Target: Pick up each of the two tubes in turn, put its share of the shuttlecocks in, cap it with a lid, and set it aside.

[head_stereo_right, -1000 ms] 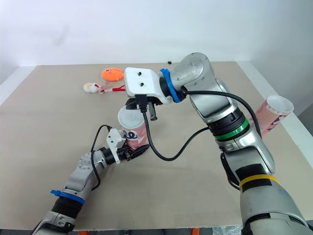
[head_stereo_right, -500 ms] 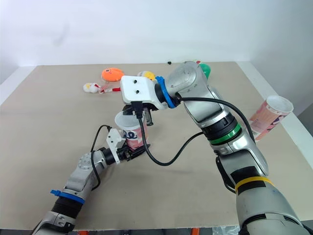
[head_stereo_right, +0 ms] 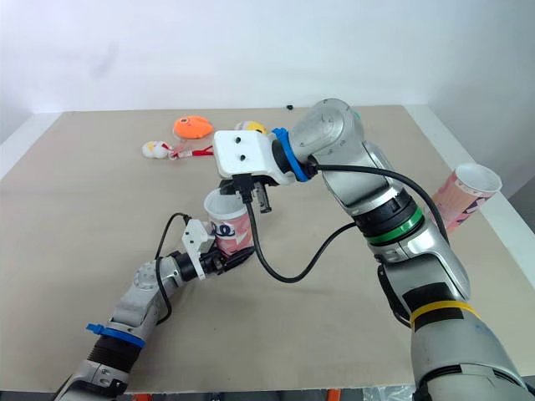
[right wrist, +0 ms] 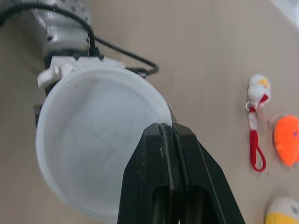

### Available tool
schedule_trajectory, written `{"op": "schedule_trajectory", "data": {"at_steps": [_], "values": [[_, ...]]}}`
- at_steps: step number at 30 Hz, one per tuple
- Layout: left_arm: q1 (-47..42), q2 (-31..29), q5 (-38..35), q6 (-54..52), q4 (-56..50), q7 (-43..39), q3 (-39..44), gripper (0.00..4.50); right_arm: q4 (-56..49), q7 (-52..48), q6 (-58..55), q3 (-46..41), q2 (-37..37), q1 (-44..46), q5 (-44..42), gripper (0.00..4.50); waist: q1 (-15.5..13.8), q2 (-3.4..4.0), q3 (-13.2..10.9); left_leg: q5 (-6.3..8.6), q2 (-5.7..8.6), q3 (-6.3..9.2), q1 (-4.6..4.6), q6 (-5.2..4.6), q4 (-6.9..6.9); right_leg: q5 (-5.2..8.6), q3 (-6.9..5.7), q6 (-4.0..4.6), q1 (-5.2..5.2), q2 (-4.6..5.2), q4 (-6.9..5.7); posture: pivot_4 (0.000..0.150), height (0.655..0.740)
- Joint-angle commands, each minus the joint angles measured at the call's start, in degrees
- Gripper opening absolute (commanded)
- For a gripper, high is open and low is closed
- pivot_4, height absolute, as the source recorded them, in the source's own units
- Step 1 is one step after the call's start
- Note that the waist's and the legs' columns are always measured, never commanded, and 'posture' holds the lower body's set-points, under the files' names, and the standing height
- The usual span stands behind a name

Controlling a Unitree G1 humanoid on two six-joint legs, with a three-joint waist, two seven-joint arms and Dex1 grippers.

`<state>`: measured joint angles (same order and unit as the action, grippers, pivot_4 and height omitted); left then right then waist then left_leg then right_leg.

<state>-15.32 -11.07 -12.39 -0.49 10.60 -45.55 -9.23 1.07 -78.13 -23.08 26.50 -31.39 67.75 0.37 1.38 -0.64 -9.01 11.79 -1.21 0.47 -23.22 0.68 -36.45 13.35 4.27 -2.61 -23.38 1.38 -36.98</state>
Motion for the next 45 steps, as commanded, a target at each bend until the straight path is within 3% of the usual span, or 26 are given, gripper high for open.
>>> {"op": "schedule_trajectory", "data": {"at_steps": [1,16,45], "values": [[2.2,-0.9,2.4,-3.3,4.6,-0.3,-2.6,3.02,0.6,-0.6,1.1,0.2,0.3,2.2,1.0,0.09,0.0,-0.01,0.0,0.00,0.00,0.01,0.00,0.00,0.00,0.00,-0.01,0.01,0.00,0.00,0.00,0.150,0.7400],[2.7,-0.7,2.5,-3.3,4.2,0.1,-2.8,3.02,4.4,0.9,3.4,0.5,4.3,1.5,2.9,0.09,0.0,-0.01,0.0,0.00,-0.01,0.03,0.01,0.01,0.01,0.01,-0.05,0.04,0.02,0.01,0.00,0.150,0.7400],[3.3,-0.6,2.4,-3.6,3.9,-0.3,-3.2,3.02,-6.3,11.5,1.6,-1.4,6.9,-13.6,3.0,0.09,0.1,-0.24,0.6,0.05,-0.11,0.03,0.15,0.07,0.15,0.11,-0.15,0.20,0.02,-0.01,0.00,0.150,0.7400]]}}
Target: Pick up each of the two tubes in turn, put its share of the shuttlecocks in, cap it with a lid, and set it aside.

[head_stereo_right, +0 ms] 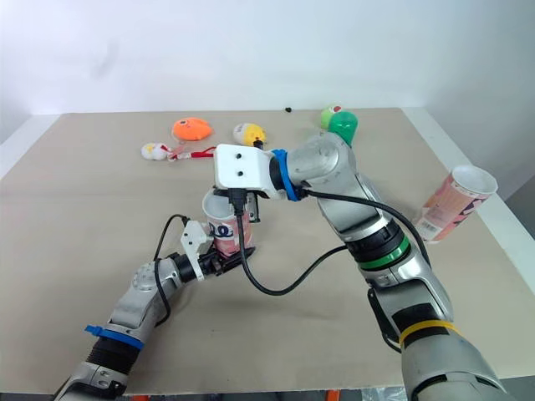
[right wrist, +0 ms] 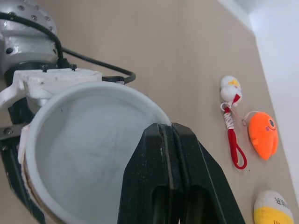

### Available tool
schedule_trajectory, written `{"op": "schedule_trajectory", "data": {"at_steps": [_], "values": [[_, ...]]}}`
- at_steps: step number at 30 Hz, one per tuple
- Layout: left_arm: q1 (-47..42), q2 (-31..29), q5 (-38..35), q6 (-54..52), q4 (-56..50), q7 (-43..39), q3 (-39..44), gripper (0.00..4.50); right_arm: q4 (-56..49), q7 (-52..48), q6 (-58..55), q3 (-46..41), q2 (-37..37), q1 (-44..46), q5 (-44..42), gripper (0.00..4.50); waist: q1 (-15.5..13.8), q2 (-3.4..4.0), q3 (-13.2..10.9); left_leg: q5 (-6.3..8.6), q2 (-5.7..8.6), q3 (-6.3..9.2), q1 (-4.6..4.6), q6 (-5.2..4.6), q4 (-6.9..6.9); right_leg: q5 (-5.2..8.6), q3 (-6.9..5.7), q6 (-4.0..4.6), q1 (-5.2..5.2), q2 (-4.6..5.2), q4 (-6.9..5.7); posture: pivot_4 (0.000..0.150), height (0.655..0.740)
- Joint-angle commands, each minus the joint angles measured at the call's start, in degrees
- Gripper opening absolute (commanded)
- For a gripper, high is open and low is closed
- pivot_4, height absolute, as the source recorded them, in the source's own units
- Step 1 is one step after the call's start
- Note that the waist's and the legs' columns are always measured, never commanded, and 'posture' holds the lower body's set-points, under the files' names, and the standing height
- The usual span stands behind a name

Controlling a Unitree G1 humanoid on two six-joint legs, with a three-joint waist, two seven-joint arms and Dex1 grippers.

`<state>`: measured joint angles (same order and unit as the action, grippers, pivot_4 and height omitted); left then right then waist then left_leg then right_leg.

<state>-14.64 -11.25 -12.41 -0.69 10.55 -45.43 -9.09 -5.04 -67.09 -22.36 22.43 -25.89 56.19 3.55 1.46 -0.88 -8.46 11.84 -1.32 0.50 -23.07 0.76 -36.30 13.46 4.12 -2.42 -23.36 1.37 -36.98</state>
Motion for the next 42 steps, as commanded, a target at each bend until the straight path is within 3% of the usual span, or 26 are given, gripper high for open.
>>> {"op": "schedule_trajectory", "data": {"at_steps": [1,14,20,24,25,27,28,30,33,37,38,40,41,42], "values": [[2.6,-0.4,2.4,-3.4,3.9,-0.4,-3.4,3.02,0.1,0.9,1.4,2.8,1.7,-2.7,0.0,0.09,0.0,-0.02,0.1,0.00,0.00,0.00,0.01,0.00,0.01,0.01,0.00,0.01,0.00,0.00,0.00,0.150,0.7400],[2.4,-0.4,2.4,-3.8,3.9,-0.5,-3.3,3.02,3.5,2.7,9.0,3.9,4.4,-9.7,0.1,0.09,0.1,-0.26,1.3,0.18,-0.06,-0.08,0.89,0.23,0.71,0.50,-0.01,0.32,0.25,0.00,0.02,0.150,0.7400],[2.3,-0.4,2.4,-3.8,4.1,-0.5,-3.3,3.02,1.1,0.2,5.5,1.6,4.3,-7.9,-3.5,0.09,0.1,-0.24,1.5,0.20,-0.09,-0.05,0.98,0.25,0.82,0.59,-0.03,0.38,0.30,-0.05,0.02,0.150,0.7400],[2.1,-0.4,2.4,-3.8,4.3,-0.6,-3.2,3.02,-1.0,-2.5,0.6,-2.0,2.9,-3.3,-7.5,1.30,0.0,-0.32,1.4,0.20,-0.09,-0.05,0.95,0.26,0.82,0.59,-0.03,0.37,0.28,-0.02,0.02,0.150,0.7400],[2.1,-0.4,2.4,-3.8,4.4,-0.6,-3.2,3.02,-1.0,-2.8,0.1,-2.7,2.6,-2.2,-8.2,1.81,0.0,-0.29,1.3,0.22,-0.06,0.03,0.86,0.29,0.82,0.68,-0.05,0.33,0.25,-0.03,0.02,0.150,0.7400],[2.1,-0.3,2.4,-3.8,4.4,-0.7,-3.2,3.02,-1.0,-3.0,-1.5,-4.4,2.1,0.6,-9.8,2.20,-0.1,-0.35,1.1,0.23,-0.01,0.04,0.71,0.31,0.81,0.69,-0.05,0.31,0.19,0.01,0.02,0.150,0.7400],[2.1,-0.3,2.4,-3.8,4.5,-0.7,-3.2,3.02,-0.6,-2.7,-1.7,-5.6,2.2,2.5,-10.7,2.75,-0.2,-0.35,1.1,0.23,0.00,0.09,0.63,0.31,0.80,0.69,-0.06,0.31,0.18,0.00,0.02,0.150,0.7400],[2.1,-0.3,2.4,-3.8,4.5,-0.8,-3.2,3.02,-0.3,-2.9,-3.6,-7.7,1.9,5.9,-12.7,3.23,-0.2,-0.22,0.9,0.23,0.02,0.11,0.59,0.31,0.81,0.70,-0.06,0.29,0.18,0.01,0.02,0.150,0.7400],[2.0,-0.2,2.5,-3.7,4.7,-0.8,-3.2,3.02,-0.4,-4.5,-4.5,-8.5,0.2,8.5,-14.3,3.23,-0.2,-0.17,0.7,0.22,0.05,0.14,0.46,0.30,0.80,0.66,-0.06,0.25,0.18,0.02,0.01,0.150,0.7400],[1.8,-0.2,2.4,-3.5,4.9,-0.7,-3.3,3.02,-0.4,-8.7,-5.4,-4.5,-4.0,9.8,-13.3,1.96,-0.3,-0.18,0.6,0.24,0.17,0.49,0.42,0.32,0.78,0.80,-0.25,0.15,0.16,0.16,0.15,0.150,0.7400],[1.7,-0.2,2.4,-3.5,4.9,-0.7,-3.3,3.02,-0.5,-9.7,-5.3,-3.2,-5.1,9.3,-12.9,1.33,-0.2,-0.16,0.6,0.24,0.23,0.49,0.41,0.32,0.79,0.81,-0.26,0.12,0.16,0.25,0.15,0.150,0.7400],[1.5,-0.2,2.4,-3.4,5.1,-0.6,-3.3,3.02,-0.1,-10.1,-4.1,-0.7,-6.0,7.5,-11.4,0.89,-0.2,-0.12,0.6,0.24,0.28,0.52,0.36,0.31,0.78,0.79,-0.24,0.10,0.25,0.28,0.15,0.150,0.7400],[1.5,-0.1,2.4,-3.3,5.1,-0.6,-3.3,3.02,0.2,-10.0,-3.3,0.5,-6.1,6.7,-10.5,0.36,-0.2,-0.17,0.6,0.23,0.36,0.54,0.31,0.31,0.78,0.79,-0.28,0.07,0.24,0.28,0.15,0.150,0.7400],[1.5,-0.1,2.4,-3.3,5.2,-0.6,-3.3,3.02,0.7,-9.9,-2.7,1.6,-6.2,6.0,-9.6,0.13,-0.2,-0.19,0.6,0.23,0.35,0.60,0.32,0.31,0.74,0.82,-0.37,0.07,0.15,0.28,0.16,0.150,0.7400]]}}
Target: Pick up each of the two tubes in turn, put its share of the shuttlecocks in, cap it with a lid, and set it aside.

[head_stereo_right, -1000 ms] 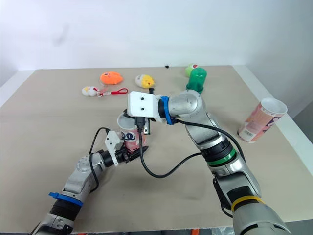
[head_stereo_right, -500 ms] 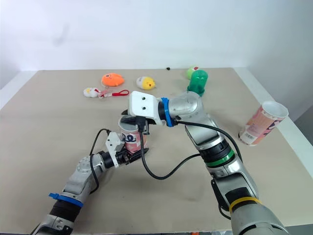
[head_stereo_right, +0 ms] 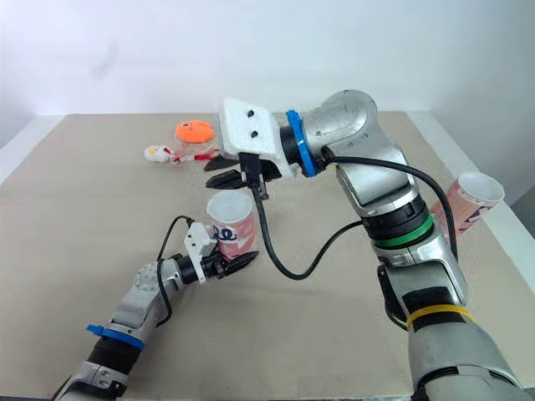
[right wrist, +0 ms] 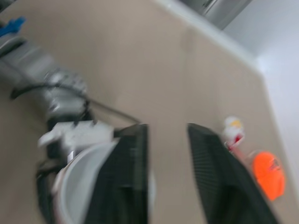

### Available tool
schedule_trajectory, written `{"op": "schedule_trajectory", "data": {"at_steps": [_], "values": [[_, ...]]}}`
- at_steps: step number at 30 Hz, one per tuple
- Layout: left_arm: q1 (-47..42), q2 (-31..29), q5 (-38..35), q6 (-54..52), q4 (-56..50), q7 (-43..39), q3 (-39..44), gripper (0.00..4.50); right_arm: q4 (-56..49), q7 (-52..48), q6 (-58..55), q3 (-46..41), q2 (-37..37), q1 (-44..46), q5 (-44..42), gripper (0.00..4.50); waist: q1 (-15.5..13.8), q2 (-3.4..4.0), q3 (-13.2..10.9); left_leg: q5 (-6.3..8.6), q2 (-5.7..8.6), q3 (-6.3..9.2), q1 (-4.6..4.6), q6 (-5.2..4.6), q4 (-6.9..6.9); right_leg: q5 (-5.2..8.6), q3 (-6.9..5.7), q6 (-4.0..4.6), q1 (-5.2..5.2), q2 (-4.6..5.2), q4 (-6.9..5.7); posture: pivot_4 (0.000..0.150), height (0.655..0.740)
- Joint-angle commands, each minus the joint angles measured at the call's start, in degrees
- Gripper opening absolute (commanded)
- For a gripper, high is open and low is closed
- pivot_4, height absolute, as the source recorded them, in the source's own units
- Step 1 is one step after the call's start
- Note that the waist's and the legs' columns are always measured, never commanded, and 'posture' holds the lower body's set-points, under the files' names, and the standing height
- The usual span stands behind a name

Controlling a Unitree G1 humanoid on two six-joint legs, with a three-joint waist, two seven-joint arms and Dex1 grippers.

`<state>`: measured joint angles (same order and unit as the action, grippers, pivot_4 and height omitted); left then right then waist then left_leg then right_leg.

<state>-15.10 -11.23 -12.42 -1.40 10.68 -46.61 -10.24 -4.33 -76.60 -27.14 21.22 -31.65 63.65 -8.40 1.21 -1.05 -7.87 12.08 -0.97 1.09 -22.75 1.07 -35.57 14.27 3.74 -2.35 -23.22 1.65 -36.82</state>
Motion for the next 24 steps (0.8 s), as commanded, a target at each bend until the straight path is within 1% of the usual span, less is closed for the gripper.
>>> {"op": "schedule_trajectory", "data": {"at_steps": [1,4,8,9,12,15,18,22,24], "values": [[1.9,-0.1,2.4,-2.6,5.1,0.6,-2.2,3.02,0.3,-0.6,2.6,4.0,-0.6,-2.2,3.2,0.13,0.0,0.02,0.0,0.00,0.00,0.01,-0.03,0.00,0.00,0.00,-0.02,0.00,0.00,0.02,0.00,0.150,0.7400],[1.8,-0.1,2.4,-2.5,5.2,0.7,-2.2,3.02,0.3,-1.7,3.1,6.8,-1.2,-4.3,4.9,0.13,0.0,0.20,0.0,-0.01,0.06,0.04,-0.23,0.00,-0.05,-0.03,-0.03,-0.04,0.07,0.05,-0.01,0.150,0.7400],[1.7,-0.1,2.4,-2.4,5.4,0.6,-2.2,3.02,-0.2,-3.1,2.8,10.3,-1.7,-7.0,6.5,0.13,0.0,0.16,0.0,-0.01,0.08,0.14,-0.18,-0.01,-0.09,-0.02,-0.15,-0.05,0.08,0.06,0.00,0.150,0.7400],[1.6,-0.1,2.4,-2.3,5.4,0.5,-2.2,3.02,-0.2,-3.1,2.7,10.9,-1.3,-7.7,6.7,0.13,0.0,0.16,0.0,0.00,0.09,0.16,0.06,0.01,-0.05,0.06,-0.21,-0.04,0.17,0.12,0.02,0.150,0.7400],[1.4,0.0,2.3,-2.1,5.7,0.4,-2.3,3.02,0.6,-3.1,3.4,12.6,-0.6,-9.8,8.1,0.13,0.0,0.11,0.1,0.04,0.12,0.16,0.29,0.06,0.00,0.16,-0.27,-0.04,0.39,0.22,0.02,0.150,0.7400],[1.3,0.1,2.3,-1.9,6.0,0.4,-2.3,3.02,1.0,-3.5,2.9,12.2,0.0,-10.6,7.8,0.13,0.0,0.06,0.7,0.18,0.12,0.17,0.60,0.26,0.04,0.36,-0.37,-0.03,0.71,0.29,0.03,0.150,0.7400],[1.3,0.1,2.4,-1.8,5.9,0.5,-2.3,3.02,1.8,-2.2,2.9,8.6,1.4,-10.3,6.0,0.13,0.0,0.07,0.9,0.29,0.11,0.30,0.76,0.37,0.05,0.50,-0.42,-0.05,0.89,0.32,0.03,0.150,0.7400],[1.5,-0.1,2.4,-1.7,5.5,0.5,-2.3,3.02,2.2,-0.2,1.5,0.4,3.6,-9.5,0.6,0.13,0.1,0.08,0.8,0.29,0.12,0.59,0.76,0.37,0.05,0.51,-0.49,-0.04,0.92,0.31,0.02,0.150,0.7400],[1.7,-0.4,2.1,-1.9,4.9,0.1,-2.2,3.02,1.8,2.1,-0.9,-5.9,4.8,-9.0,-3.9,0.13,0.1,0.12,0.6,0.29,0.12,0.64,0.71,0.37,0.05,0.51,-0.52,-0.04,0.90,0.31,0.02,0.150,0.7400]]}}
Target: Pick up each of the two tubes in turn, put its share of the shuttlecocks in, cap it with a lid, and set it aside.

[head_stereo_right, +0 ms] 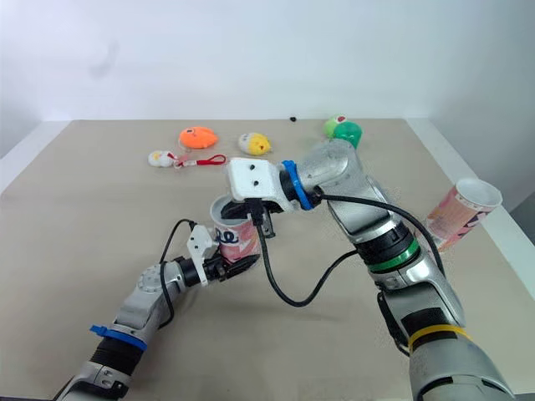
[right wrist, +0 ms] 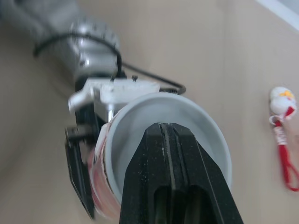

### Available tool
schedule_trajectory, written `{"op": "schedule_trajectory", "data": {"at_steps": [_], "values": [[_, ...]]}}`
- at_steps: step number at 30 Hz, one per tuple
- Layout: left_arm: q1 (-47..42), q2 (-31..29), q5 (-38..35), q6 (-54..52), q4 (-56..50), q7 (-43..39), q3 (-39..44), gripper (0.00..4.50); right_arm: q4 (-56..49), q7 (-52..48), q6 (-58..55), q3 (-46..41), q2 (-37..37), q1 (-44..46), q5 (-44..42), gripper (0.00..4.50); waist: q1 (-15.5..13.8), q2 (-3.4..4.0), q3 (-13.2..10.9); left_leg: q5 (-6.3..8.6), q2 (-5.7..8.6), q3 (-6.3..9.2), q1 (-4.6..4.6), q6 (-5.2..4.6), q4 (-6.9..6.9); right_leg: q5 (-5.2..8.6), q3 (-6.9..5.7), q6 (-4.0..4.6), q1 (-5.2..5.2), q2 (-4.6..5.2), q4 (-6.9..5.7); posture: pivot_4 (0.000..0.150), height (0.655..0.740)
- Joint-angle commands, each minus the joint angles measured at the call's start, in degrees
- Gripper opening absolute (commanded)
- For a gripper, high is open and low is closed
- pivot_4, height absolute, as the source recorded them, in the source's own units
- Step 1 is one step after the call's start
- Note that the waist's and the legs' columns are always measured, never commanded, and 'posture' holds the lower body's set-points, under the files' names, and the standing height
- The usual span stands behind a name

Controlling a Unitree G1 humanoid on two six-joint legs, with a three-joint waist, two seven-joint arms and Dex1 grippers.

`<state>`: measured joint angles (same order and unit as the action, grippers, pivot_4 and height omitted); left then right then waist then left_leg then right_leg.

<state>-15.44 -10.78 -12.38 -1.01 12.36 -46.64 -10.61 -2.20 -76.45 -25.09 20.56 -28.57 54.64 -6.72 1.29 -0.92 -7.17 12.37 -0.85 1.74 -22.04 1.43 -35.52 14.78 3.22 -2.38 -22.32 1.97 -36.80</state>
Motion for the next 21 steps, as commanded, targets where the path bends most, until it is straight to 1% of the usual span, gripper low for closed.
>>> {"op": "schedule_trajectory", "data": {"at_steps": [1,2,3,4,5,6,7,10,11,13,15,16,17,19,20,21], "values": [[2.2,-1.4,2.2,-2.6,2.8,-0.3,-2.0,3.02,-1.6,3.5,-6.1,-10.0,2.8,0.2,-10.3,0.13,0.0,-0.05,-0.4,0.00,0.00,0.03,-0.05,0.00,0.00,0.00,-0.03,0.00,-0.02,-0.01,0.00,0.150,0.7400],[2.4,-1.9,2.3,-2.8,2.4,-0.7,-2.2,3.95,-3.1,5.0,-9.8,-14.0,3.5,0.2,-14.8,0.74,-0.1,-0.02,-0.5,-0.01,-0.01,0.08,-0.21,-0.02,-0.01,-0.01,-0.07,0.01,-0.03,-0.02,0.00,0.150,0.7400],[2.5,-2.3,2.2,-3.0,2.0,-1.1,-2.2,4.21,-4.7,6.2,-13.0,-17.1,4.0,0.2,-18.7,0.97,-0.1,0.04,-0.6,-0.04,0.00,0.09,-0.41,-0.04,-0.03,-0.04,-0.06,-0.02,0.00,-0.02,-0.03,0.150,0.7400],[2.7,-2.6,2.0,-3.1,1.6,-1.3,-2.2,4.50,-6.1,7.2,-15.3,-19.0,3.9,-0.3,-21.2,1.47,-0.1,0.07,-0.7,-0.07,0.04,0.12,-0.56,-0.06,-0.03,-0.11,-0.06,-0.14,-0.09,-0.02,-0.03,0.150,0.7400],[2.8,-3.0,1.8,-3.2,1.1,-1.5,-2.0,4.50,-7.7,7.9,-17.0,-20.2,3.4,-1.1,-22.9,1.89,-0.1,0.10,-0.8,-0.08,0.04,0.18,-0.64,-0.06,-0.03,-0.18,-0.05,-0.31,-0.15,0.01,-0.02,0.150,0.7400],[2.9,-3.6,1.5,-3.4,0.5,-1.8,-1.7,4.50,-9.3,8.9,-18.4,-21.3,2.8,-2.4,-24.4,2.45,-0.1,0.11,-0.8,-0.05,0.06,0.21,-0.65,-0.03,-0.02,-0.17,-0.03,-0.29,-0.16,0.06,-0.02,0.150,0.7400],[3.1,-4.4,1.2,-3.7,-0.2,-2.4,-1.3,4.50,-10.9,9.9,-19.9,-22.3,2.2,-3.8,-26.0,2.80,-0.1,0.09,-0.8,-0.01,0.10,0.21,-0.65,-0.02,0.02,-0.13,-0.03,-0.23,-0.15,0.11,-0.02,0.150,0.7400],[4.3,-8.8,-0.3,-5.1,-3.1,-5.4,0.2,4.50,-15.5,12.0,-22.2,-24.3,0.1,-9.3,-29.2,4.36,0.2,-0.01,-0.9,0.10,0.08,0.21,-0.64,-0.04,0.09,0.08,-0.04,-0.25,-0.19,0.07,-0.02,0.150,0.7400],[4.8,-10.8,-1.1,-5.7,-4.2,-6.7,1.1,4.50,-16.8,12.5,-21.7,-24.4,-0.9,-11.9,-29.1,4.47,0.4,0.01,-0.9,0.20,0.05,0.13,-0.64,-0.07,0.09,0.11,-0.01,-0.20,-0.26,-0.01,-0.02,0.150,0.7400],[5.9,-15.4,-2.9,-6.2,-5.6,-9.4,3.6,4.50,-18.7,13.3,-19.3,-24.2,-3.0,-17.8,-27.8,4.47,1.1,0.12,-1.1,0.29,-0.09,0.07,-0.66,-0.10,0.12,0.17,0.02,-0.08,-0.39,-0.16,-0.04,0.150,0.7400],[7.1,-22.1,-4.8,-6.4,-5.9,-13.8,6.8,4.50,-19.6,13.0,-12.8,-21.1,-6.2,-26.7,-22.4,4.47,1.5,0.03,-1.1,0.38,-0.26,0.01,-0.74,-0.22,0.17,0.29,0.14,0.05,-0.61,-0.44,-0.19,0.150,0.7400],[7.5,-24.8,-6.0,-6.6,-5.9,-15.7,8.0,4.50,-19.7,13.3,-10.0,-19.9,-6.5,-30.2,-20.7,4.47,1.7,0.02,-1.2,0.48,-0.45,-0.03,-0.74,-0.32,0.16,0.35,0.16,0.19,-0.66,-0.67,-0.20,0.150,0.7400],[7.6,-26.4,-6.9,-6.9,-5.8,-17.0,8.9,4.50,-19.5,13.8,-8.0,-19.1,-6.3,-32.3,-19.7,4.47,1.7,0.01,-1.2,0.52,-0.56,-0.07,-0.74,-0.37,0.16,0.38,0.16,0.30,-0.70,-0.82,-0.22,0.150,0.7400],[7.3,-28.2,-8.3,-7.3,-5.6,-18.3,9.9,4.50,-18.7,14.8,-5.5,-18.4,-5.6,-34.6,-19.0,4.47,1.8,0.31,-1.6,0.58,-0.84,-0.18,-0.74,-0.44,0.19,0.47,0.19,0.57,-0.86,-1.12,-0.39,0.150,0.7400],[6.9,-29.4,-9.3,-8.2,-5.9,-19.6,10.6,4.50,-17.6,16.0,-3.3,-17.5,-4.4,-35.8,-17.6,4.47,1.8,0.42,-1.8,0.58,-0.88,-0.24,-0.74,-0.44,0.19,0.46,0.21,0.62,-0.95,-1.19,-0.51,0.150,0.7400],[6.1,-30.6,-11.0,-10.4,-7.7,-21.1,11.1,4.50,-15.8,17.7,-1.0,-16.1,-2.3,-36.9,-16.2,4.47,1.8,0.38,-2.1,0.57,-0.89,-0.25,-0.74,-0.44,0.18,0.45,0.21,0.65,-0.99,-1.22,-0.58,0.150,0.7400]]}}
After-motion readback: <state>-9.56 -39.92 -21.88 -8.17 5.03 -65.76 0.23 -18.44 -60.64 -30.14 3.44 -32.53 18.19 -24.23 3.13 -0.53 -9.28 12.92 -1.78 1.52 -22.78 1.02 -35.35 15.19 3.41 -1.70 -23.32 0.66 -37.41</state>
